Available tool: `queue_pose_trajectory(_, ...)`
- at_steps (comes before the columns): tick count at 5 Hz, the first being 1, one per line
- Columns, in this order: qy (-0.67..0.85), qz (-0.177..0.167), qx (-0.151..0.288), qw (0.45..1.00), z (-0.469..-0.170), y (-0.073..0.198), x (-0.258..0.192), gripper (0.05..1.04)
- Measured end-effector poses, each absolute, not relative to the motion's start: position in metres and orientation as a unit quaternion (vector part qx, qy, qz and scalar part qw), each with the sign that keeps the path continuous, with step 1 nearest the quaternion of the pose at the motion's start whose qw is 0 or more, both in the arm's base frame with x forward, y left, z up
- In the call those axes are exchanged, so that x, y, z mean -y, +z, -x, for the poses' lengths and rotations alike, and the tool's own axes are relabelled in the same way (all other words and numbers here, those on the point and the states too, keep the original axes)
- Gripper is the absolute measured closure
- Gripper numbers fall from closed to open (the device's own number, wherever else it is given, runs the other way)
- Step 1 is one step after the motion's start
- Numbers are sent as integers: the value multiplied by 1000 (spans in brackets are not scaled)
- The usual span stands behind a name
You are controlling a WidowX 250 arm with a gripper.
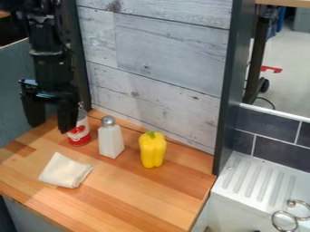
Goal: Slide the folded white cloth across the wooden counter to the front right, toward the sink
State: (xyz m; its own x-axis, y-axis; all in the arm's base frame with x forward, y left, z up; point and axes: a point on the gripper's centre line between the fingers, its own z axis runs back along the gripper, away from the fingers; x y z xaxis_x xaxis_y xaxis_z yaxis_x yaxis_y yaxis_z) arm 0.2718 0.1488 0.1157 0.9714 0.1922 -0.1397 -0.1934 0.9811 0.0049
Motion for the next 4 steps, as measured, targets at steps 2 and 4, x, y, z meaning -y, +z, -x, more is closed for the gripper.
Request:
queue_pose_trajectory(2, 91, -4, -65, 994, -272, 87, -150, 81)
queue_pose_trajectory(4, 93, -48, -16, 994, -272, 64, -152, 81)
